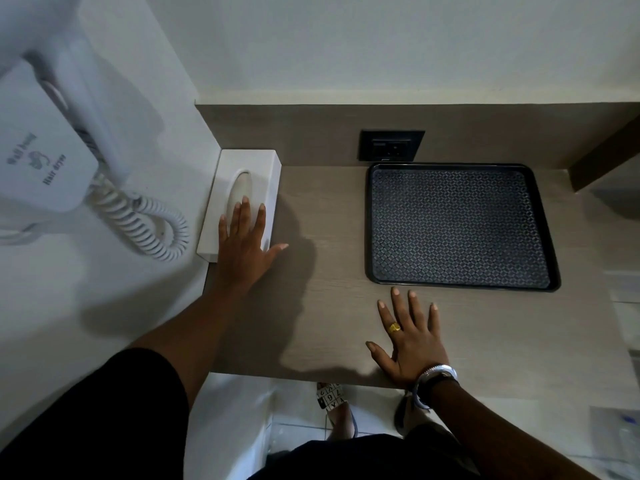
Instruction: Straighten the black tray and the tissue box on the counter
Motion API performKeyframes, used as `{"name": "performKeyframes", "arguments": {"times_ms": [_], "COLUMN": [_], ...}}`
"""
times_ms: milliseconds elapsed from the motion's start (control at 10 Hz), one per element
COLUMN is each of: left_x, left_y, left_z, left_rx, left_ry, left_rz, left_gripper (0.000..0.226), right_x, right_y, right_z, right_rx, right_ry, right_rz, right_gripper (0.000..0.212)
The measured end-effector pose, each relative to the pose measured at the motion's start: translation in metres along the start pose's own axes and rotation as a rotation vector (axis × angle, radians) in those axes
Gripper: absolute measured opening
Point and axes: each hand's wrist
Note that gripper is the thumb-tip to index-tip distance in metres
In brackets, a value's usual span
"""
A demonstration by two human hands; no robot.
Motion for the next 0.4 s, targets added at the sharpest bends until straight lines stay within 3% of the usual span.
{"name": "performKeyframes", "arguments": {"times_ms": [300, 400], "left_x": [-0.014, -0.045], "left_y": [-0.008, -0.008], "left_z": [0.007, 0.025], "left_rx": [-0.048, -0.039], "left_ry": [0.002, -0.140], "left_rz": [-0.081, 0.056], "left_gripper": [0.109, 0.105], "right_x": [-0.006, -0.015], "right_y": [-0.001, -0.012], "right_z": [-0.003, -0.001], "right_rx": [-0.003, -0.027], "right_ry": [0.024, 0.106], "right_rz": [-0.002, -0.035], "right_gripper": [0.079, 0.075]}}
Point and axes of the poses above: each hand's wrist, its own y-axis towards the middle knuckle, its own x-axis out of the palm, z = x × y, and after that the axes turned 15 degrees about -z, right-handed
